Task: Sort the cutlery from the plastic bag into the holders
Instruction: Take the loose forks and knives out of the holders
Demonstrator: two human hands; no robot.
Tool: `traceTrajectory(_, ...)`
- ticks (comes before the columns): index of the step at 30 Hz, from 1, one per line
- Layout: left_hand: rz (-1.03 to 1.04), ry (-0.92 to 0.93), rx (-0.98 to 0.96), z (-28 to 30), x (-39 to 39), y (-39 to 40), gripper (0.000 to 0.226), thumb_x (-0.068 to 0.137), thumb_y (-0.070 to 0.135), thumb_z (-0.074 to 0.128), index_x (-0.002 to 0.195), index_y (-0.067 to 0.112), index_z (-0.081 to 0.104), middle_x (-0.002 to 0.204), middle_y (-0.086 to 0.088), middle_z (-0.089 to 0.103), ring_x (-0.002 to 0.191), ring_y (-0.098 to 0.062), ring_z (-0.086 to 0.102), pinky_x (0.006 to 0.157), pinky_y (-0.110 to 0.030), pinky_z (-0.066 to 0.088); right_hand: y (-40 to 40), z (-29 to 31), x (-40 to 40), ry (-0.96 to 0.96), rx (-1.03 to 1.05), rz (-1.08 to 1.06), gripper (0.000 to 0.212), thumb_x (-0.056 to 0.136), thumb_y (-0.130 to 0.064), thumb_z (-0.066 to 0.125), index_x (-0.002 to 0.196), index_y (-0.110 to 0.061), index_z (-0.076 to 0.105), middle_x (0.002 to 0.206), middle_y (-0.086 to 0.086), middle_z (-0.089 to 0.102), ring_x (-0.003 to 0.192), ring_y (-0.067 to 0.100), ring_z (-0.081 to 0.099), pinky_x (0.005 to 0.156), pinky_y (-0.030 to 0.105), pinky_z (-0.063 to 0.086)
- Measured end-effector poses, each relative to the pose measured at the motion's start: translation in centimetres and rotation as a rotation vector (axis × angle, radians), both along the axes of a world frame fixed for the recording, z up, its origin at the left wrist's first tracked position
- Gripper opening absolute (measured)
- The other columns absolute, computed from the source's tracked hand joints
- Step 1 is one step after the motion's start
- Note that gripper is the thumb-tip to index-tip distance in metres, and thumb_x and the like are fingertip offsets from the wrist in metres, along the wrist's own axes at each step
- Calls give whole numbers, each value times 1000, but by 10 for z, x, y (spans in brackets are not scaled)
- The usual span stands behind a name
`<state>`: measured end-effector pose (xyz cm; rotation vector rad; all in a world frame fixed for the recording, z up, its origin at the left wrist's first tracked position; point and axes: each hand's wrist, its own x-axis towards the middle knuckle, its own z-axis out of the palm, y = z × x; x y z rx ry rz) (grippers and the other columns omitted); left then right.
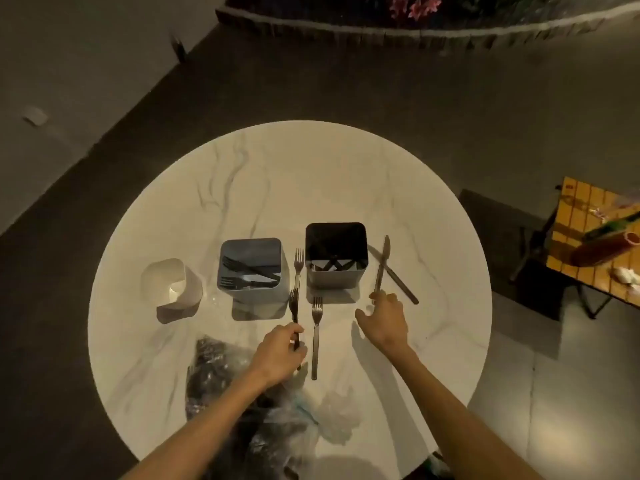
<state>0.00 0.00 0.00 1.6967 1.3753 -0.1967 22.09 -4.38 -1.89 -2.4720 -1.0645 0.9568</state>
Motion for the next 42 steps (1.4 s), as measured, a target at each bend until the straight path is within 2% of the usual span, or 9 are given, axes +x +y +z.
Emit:
traceTrajectory(4, 136, 124, 39, -25, 17, 1, 42, 85, 37, 74, 117, 21, 53, 115, 0, 56, 103, -22, 64, 92, -39, 56, 26, -14, 24, -146, 32, -90, 63, 87, -41, 71, 134, -8, 45, 136, 12, 44, 126, 30, 45, 94, 42, 50)
traceTrajectory(11, 267, 316, 162, -53, 45, -4, 67, 80, 51, 76, 124, 14, 42, 125, -6, 44, 109, -23, 52, 86, -37, 55, 52, -38, 45, -187, -63, -115, 78, 75, -42, 80, 131, -7, 38, 127, 13, 43, 114, 31, 50, 82, 44, 54)
traceTrajectory(18, 335, 321, 251, -61, 62, 4, 66, 86, 51, 71, 131, 13, 42, 129, -7, 46, 114, -23, 52, 87, -35, 52, 47, -49, 49, -139, -154, -30, 40, 86, -25, 69, 115, -7, 48, 110, 12, 56, 88, 32, 59, 68, 37, 46)
traceTrajectory(24, 296, 247, 283, -68, 68, 4, 35, 96, 36, 64, 123, 17, 52, 123, -3, 55, 98, -19, 63, 83, -32, 56, 37, -44, 46, -76, -244, 58, 37, 78, -27, 80, 100, -7, 58, 89, 4, 56, 75, 22, 55, 61, 30, 44)
traceTrajectory(28, 256, 257, 267, -70, 71, 7, 23, 98, 32, 62, 111, 13, 63, 116, -4, 59, 86, -18, 65, 73, -27, 53, 30, -50, 40, 33, -249, 30, 31, 77, -21, 81, 88, -7, 56, 84, 4, 62, 70, 19, 64, 59, 27, 51)
traceTrajectory(32, 261, 252, 237, -75, 68, 12, 17, 96, 30, 63, 97, 13, 64, 103, -5, 66, 81, -21, 65, 74, -34, 58, 21, -53, 46, 190, -256, 18, 19, 77, -10, 77, 88, -8, 62, 85, 9, 70, 71, 24, 72, 72, 38, 63)
traceTrajectory(36, 290, 208, 191, -77, 62, 13, 17, 97, 24, 64, 107, 11, 66, 105, -6, 71, 88, -23, 70, 79, -30, 57, 10, -42, 55, 246, -155, 9, 5, 90, -9, 66, 92, -9, 62, 79, 8, 71, 64, 21, 74, 74, 36, 63)
traceTrajectory(39, 324, 180, 172, -72, 55, 11, 22, 97, 23, 65, 116, 11, 65, 109, -7, 73, 95, -26, 71, 89, -37, 58, 3, -17, 58, 292, -26, -73, 13, 94, -13, 65, 83, -7, 68, 69, 8, 72, 55, 18, 72, 70, 35, 63)
traceTrajectory(42, 363, 119, 150, -70, 50, 12, 25, 100, 20, 60, 123, 11, 57, 111, -9, 72, 98, -28, 71, 91, -44, 59, -2, 17, 62, 277, 143, -146, 17, 95, -21, 67, 93, -5, 72, 71, 5, 72, 55, 16, 71, 68, 36, 63)
